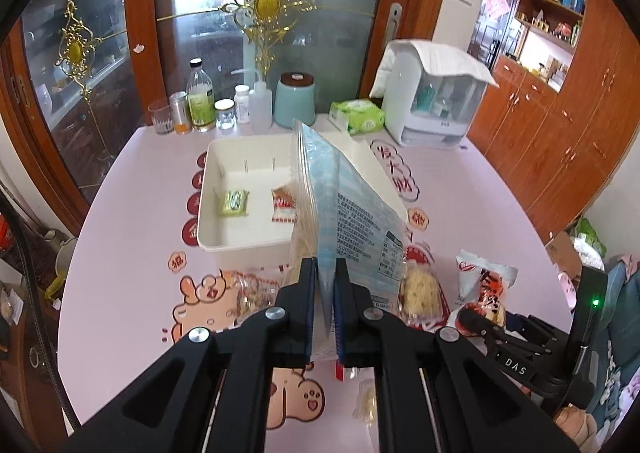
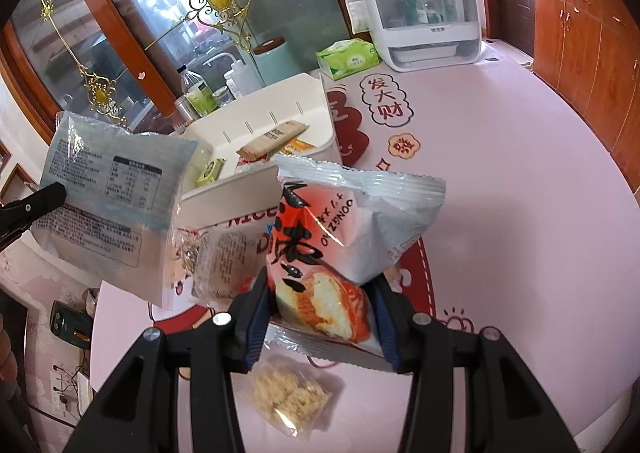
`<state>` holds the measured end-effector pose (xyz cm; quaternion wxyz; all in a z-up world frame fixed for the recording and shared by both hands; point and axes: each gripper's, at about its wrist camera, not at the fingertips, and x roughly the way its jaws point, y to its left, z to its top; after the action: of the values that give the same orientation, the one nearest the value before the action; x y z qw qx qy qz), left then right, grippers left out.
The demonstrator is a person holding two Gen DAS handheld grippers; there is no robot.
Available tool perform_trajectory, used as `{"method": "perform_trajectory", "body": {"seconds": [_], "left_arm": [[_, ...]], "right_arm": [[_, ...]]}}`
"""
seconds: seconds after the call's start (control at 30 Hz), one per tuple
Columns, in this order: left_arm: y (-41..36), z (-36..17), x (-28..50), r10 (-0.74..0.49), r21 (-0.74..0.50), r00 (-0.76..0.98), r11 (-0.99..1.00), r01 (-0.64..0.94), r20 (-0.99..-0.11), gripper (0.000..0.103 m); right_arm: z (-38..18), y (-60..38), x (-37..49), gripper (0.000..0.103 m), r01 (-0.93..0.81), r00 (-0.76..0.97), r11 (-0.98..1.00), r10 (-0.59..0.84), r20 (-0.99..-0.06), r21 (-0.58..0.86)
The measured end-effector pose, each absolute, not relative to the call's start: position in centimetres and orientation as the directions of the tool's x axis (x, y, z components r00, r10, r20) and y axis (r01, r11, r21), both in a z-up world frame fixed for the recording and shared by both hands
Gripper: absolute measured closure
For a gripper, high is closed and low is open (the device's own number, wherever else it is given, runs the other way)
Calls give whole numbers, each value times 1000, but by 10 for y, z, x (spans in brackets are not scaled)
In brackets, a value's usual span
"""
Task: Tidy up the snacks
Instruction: 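Carry both bags toward the white tray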
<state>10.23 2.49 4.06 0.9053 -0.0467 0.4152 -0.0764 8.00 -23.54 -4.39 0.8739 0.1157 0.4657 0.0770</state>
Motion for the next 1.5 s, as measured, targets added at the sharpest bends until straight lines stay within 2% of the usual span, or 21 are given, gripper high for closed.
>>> {"method": "perform_trajectory", "body": {"seconds": [0.43, 0.7, 0.9, 1.27, 1.33, 1.37, 1.4, 1.43, 1.47, 1.5], "left_arm": [[47, 89, 164, -155, -135, 745, 987, 88, -649, 97], [56, 98, 217, -97, -92, 782, 994, 51, -616, 97], [56, 83, 247, -59, -43, 771, 998, 41, -634, 97], [58, 38, 287, -28, -1, 706, 999, 38, -708, 95], [57, 32, 291, -21, 2, 690, 999, 33, -723, 90], [58, 28, 293, -25, -5, 674, 999, 32, -738, 80], [59, 24, 294, -21, -6, 661, 1000, 25, -750, 66], [59, 22, 294, -4, 5, 657, 1000, 13, -754, 57], [59, 19, 293, 28, 31, 659, 999, -6, -752, 36], [59, 19, 291, 56, 57, 666, 998, -21, -744, 19]], "right_arm": [[4, -203, 158, 56, -51, 635, 963, 235, -735, 264], [34, -174, 218, 56, -67, 680, 959, 245, -691, 274], [42, -153, 250, 56, -81, 690, 958, 253, -679, 275], [11, -136, 287, 54, -72, 621, 967, 234, -748, 243], [5, -137, 291, 54, -63, 598, 965, 242, -764, 256], [2, -138, 293, 54, -58, 586, 962, 249, -771, 266], [-1, -139, 294, 54, -54, 571, 958, 262, -778, 282], [-4, -141, 295, 54, -50, 561, 954, 271, -782, 295], [-6, -143, 295, 52, -45, 552, 951, 279, -786, 306], [-8, -144, 294, 52, -40, 549, 949, 283, -787, 313]]}}
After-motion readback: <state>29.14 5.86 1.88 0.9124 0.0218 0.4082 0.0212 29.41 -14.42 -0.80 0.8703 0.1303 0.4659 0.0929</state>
